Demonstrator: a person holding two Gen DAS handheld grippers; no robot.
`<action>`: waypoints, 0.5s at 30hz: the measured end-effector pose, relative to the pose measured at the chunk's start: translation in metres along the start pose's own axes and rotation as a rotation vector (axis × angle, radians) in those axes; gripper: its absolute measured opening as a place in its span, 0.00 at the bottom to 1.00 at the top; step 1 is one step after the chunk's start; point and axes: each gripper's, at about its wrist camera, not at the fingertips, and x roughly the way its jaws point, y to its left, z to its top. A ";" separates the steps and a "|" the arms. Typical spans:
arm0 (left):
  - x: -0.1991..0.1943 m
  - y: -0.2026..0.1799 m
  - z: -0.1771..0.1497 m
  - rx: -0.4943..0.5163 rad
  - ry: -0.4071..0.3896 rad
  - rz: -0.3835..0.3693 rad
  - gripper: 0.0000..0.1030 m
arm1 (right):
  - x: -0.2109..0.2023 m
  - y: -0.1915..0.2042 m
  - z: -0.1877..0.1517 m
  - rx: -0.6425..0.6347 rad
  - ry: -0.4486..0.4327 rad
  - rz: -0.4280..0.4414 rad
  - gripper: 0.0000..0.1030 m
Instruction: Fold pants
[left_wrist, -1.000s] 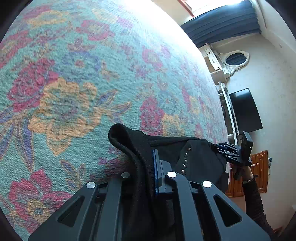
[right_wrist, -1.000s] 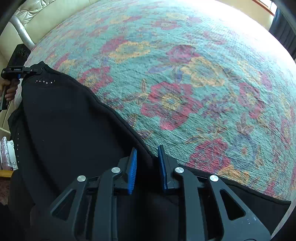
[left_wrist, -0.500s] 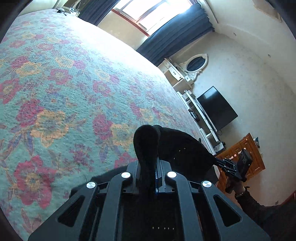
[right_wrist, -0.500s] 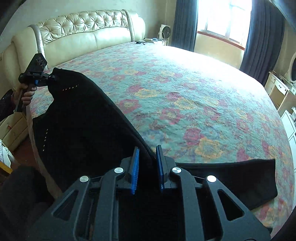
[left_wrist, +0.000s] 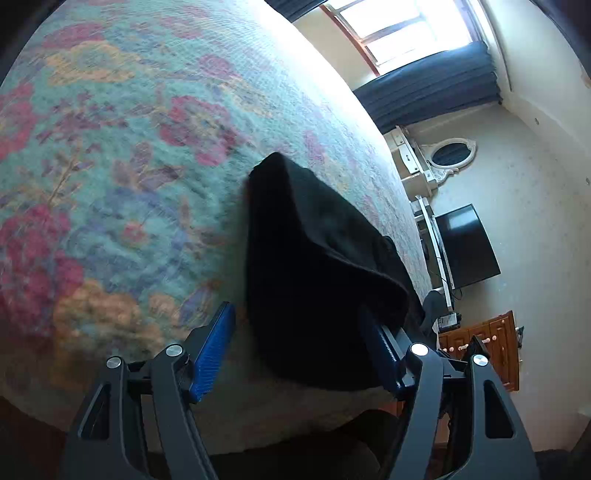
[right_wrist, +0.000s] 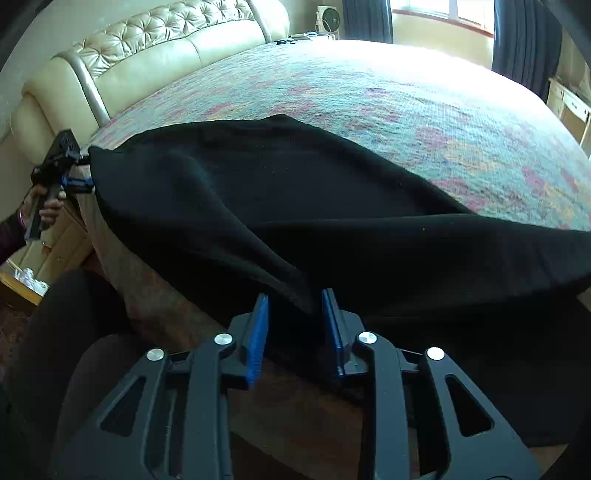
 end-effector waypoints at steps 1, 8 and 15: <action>-0.006 0.003 -0.004 -0.020 -0.015 0.007 0.66 | -0.003 -0.001 -0.001 0.038 -0.005 0.041 0.57; -0.028 -0.019 -0.022 -0.196 -0.131 -0.008 0.66 | -0.023 -0.022 0.001 0.359 -0.037 0.257 0.61; 0.003 -0.051 -0.025 -0.263 -0.173 0.024 0.66 | -0.024 -0.049 -0.012 0.641 -0.072 0.372 0.61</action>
